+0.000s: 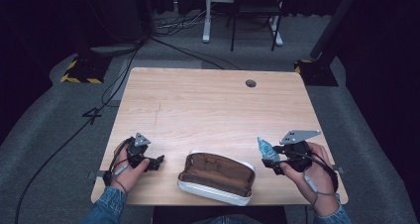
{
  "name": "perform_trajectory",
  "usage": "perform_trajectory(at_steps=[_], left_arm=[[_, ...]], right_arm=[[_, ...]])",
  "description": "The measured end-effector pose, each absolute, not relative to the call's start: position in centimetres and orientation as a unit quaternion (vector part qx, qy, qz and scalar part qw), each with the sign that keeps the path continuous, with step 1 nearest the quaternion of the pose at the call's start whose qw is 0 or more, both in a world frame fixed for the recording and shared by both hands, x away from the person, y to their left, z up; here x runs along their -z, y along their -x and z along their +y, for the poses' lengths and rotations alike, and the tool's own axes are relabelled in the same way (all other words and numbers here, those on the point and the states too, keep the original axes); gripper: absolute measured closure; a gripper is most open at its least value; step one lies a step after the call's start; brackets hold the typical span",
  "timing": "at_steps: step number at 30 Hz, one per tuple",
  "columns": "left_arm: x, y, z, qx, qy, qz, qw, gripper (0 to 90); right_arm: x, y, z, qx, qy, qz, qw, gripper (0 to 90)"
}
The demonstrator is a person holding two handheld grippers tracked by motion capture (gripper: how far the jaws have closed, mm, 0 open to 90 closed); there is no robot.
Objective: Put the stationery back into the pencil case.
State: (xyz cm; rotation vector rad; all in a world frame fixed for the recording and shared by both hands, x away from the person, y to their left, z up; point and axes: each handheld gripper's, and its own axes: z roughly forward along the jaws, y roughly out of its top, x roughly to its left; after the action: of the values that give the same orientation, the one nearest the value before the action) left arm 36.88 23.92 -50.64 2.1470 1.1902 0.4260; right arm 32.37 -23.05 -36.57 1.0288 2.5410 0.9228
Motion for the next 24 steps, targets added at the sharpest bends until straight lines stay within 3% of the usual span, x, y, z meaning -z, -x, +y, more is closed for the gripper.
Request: perform_trajectory(at_steps=[24], left_arm=[[50.6,-36.9,23.9,-0.163,-0.817,0.453,0.319,0.2]], right_arm=[[36.0,-30.5,-18.0,-0.34,-0.262,0.901,0.061,39.9]])
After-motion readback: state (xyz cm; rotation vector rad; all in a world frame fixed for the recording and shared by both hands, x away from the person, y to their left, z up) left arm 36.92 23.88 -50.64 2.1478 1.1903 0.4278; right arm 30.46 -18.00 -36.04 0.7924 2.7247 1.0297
